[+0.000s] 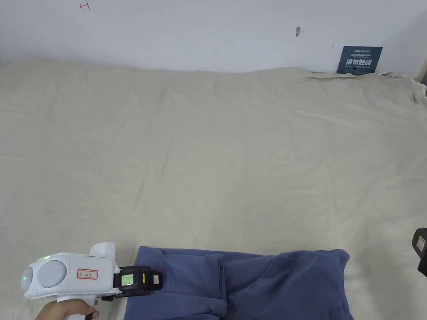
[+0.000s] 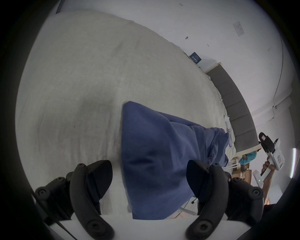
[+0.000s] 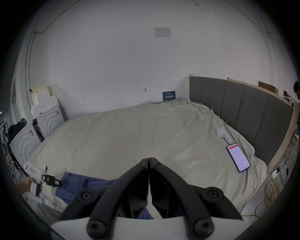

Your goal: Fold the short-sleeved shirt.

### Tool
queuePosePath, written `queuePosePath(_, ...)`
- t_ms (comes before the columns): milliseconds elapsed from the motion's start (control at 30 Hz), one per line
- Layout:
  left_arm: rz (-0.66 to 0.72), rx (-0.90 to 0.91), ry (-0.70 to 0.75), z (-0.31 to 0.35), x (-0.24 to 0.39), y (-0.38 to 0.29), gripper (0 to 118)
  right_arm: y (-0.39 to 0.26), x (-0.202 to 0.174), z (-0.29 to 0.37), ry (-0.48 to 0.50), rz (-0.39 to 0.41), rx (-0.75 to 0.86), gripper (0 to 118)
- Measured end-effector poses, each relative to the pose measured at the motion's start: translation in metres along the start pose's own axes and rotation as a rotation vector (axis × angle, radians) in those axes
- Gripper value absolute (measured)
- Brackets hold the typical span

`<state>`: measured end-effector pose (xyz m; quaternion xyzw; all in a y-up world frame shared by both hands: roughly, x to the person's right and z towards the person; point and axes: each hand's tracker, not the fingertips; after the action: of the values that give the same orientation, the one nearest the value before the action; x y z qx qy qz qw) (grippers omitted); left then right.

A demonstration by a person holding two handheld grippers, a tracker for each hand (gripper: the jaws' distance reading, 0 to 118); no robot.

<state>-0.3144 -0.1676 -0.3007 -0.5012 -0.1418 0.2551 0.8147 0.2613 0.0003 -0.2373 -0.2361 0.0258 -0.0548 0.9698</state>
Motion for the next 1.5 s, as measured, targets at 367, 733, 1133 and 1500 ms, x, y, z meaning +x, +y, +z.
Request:
queuePosePath(367, -0.074, 0.002, 0.063, -0.010, 0.020, -0.003, 14, -0.001, 0.000, 0.001, 0.005, -0.003, -0.002, 0)
queuePosePath(733, -0.094, 0.060, 0.131, 0.056, 0.019, 0.007, 10, 0.005, -0.001, 0.001, 0.021, 0.000, 0.011, 0)
queuePosePath(1133, -0.022, 0.081, 0.303, 0.116, 0.016, 0.008, 10, 0.004, -0.008, -0.005, 0.048, 0.009, 0.006, 0)
queuePosePath(1500, -0.223, -0.055, 0.145, 0.042, 0.144, 0.023, 10, 0.003, -0.003, 0.000, 0.049, 0.004, 0.012, 0)
